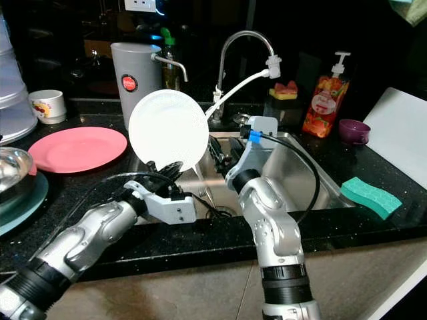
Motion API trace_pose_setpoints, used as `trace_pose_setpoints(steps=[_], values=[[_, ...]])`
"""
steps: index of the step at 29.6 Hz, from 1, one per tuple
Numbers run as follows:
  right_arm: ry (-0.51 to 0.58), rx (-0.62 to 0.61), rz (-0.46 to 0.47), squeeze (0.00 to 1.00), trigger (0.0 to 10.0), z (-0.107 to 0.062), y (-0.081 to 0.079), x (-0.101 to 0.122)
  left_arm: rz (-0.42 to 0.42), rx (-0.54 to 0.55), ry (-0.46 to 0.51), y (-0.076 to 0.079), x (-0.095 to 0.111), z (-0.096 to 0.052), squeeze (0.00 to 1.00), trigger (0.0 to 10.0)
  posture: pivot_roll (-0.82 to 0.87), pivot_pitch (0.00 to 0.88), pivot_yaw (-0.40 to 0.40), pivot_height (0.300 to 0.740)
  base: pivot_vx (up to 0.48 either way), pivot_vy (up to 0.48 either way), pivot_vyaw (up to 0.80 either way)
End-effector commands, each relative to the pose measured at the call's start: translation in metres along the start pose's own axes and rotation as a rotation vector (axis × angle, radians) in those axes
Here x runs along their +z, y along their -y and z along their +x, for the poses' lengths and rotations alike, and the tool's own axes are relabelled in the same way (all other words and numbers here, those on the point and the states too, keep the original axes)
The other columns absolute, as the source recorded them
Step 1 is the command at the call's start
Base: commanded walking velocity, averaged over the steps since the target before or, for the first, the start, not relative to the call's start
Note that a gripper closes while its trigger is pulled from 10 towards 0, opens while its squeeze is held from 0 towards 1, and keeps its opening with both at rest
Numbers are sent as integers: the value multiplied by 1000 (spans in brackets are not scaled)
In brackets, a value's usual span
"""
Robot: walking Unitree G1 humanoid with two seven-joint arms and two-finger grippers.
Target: Kitchen organization
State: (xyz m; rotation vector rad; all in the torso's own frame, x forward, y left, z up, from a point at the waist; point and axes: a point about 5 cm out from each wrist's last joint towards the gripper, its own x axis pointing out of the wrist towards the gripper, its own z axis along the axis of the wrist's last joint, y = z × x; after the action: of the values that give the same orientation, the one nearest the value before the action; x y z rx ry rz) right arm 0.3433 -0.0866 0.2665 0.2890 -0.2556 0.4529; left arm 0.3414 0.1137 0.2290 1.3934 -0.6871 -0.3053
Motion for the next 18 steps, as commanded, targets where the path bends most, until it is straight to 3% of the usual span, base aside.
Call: trace_pose_setpoints(steps=[1,9,14,18], values=[[12,42,4,0,10000,-3,-5,3,15,10,-10,-2,-2,2,0,10000,165,37,-128,740,0,0,0],[-7,108,-5,0,10000,-9,-12,-1,4,23,-25,-5,-5,3,0,10000,152,45,-125,740,0,0,0],[-27,161,-10,0,10000,-9,-21,-5,-11,22,3,0,5,4,0,10000,154,45,-135,740,0,0,0],[-47,126,-31,0,10000,-4,-18,-9,-27,37,30,1,15,7,0,10000,162,45,-144,740,0,0,0]])
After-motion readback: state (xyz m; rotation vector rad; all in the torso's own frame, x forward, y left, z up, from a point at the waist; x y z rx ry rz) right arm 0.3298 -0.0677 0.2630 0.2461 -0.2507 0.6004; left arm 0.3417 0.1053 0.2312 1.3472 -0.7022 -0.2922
